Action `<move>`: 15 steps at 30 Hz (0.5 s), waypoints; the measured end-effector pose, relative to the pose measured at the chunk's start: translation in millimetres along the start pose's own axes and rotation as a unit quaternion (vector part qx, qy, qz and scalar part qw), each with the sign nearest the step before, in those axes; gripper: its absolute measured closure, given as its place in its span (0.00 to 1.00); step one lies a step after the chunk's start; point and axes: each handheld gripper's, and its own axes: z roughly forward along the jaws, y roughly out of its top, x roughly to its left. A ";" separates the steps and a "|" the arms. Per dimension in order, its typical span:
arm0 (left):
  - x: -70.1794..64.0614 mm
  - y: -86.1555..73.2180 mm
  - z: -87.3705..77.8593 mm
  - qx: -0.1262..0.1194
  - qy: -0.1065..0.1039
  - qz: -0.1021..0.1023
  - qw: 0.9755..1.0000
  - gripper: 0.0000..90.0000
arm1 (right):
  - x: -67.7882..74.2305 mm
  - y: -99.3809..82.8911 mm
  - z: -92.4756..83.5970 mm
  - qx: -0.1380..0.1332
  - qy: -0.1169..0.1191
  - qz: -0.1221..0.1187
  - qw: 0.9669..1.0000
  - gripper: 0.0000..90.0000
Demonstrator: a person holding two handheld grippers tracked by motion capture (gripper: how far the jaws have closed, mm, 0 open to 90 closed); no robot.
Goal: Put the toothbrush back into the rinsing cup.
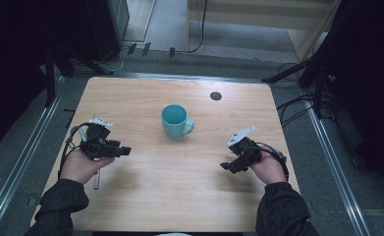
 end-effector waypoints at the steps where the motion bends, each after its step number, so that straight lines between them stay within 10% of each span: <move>1: 2.0 -1.9 -3.2 0.002 0.003 -0.003 1.000 0.47 | 0.1 2.0 0.8 -0.001 0.000 -0.006 1.000 0.26; 15: 17.8 -18.2 -15.7 0.044 0.031 -0.069 0.996 0.50 | -0.6 17.4 9.2 -0.001 0.012 -0.023 1.000 0.26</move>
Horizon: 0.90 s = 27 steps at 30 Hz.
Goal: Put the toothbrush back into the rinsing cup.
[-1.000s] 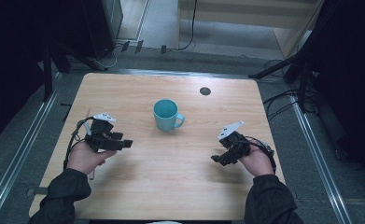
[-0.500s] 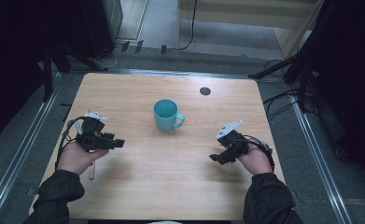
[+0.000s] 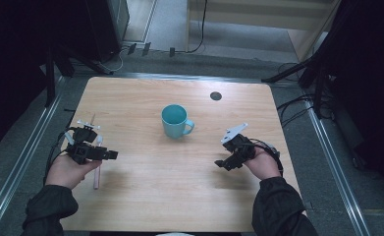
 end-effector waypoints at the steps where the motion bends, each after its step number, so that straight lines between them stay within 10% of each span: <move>1: 1.4 -0.7 -0.6 0.007 0.002 -0.008 1.000 0.50 | 0.0 0.9 0.7 0.000 0.002 0.001 1.000 0.26; 27: 35.4 -11.6 10.0 0.095 0.056 -0.102 0.989 0.67 | 0.6 6.2 4.1 0.002 0.000 -0.011 1.000 0.25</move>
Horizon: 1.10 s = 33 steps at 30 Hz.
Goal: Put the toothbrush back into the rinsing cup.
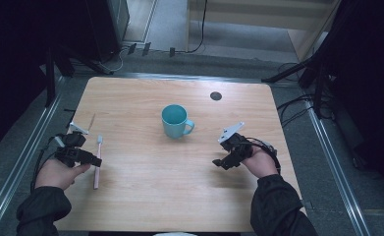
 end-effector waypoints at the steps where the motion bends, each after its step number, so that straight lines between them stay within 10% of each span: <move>1: -0.4 1.8 2.0 0.004 -0.004 0.005 1.000 0.67 | 0.4 -0.9 -0.6 0.001 -0.001 0.002 1.000 0.25; 15: -1.9 11.2 20.1 0.036 0.048 -0.003 0.998 0.71 | 1.5 -8.1 -4.3 0.005 -0.006 0.007 1.000 0.25; 33: -5.6 15.5 29.0 0.044 0.047 0.008 0.998 0.75 | 1.9 -16.7 -9.2 0.004 -0.013 0.016 1.000 0.26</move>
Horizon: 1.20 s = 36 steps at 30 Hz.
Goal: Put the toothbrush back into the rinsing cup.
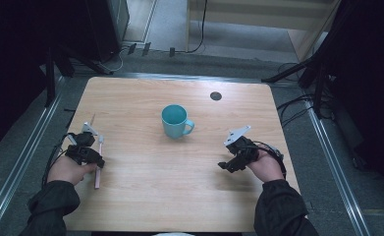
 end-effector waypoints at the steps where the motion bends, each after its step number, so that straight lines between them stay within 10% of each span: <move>1: 0.0 0.0 0.0 0.000 0.000 0.000 1.000 0.77 | 0.0 0.0 0.1 0.000 -0.001 -0.001 1.000 0.26; 19: -1.6 1.7 0.4 0.001 0.026 0.039 0.999 0.92 | -0.5 -0.4 0.0 0.000 -0.002 -0.001 1.000 0.25; 36: 8.3 3.5 -4.6 -0.009 -0.016 0.032 0.999 0.93 | -0.3 -0.7 0.1 0.001 -0.006 -0.001 1.000 0.25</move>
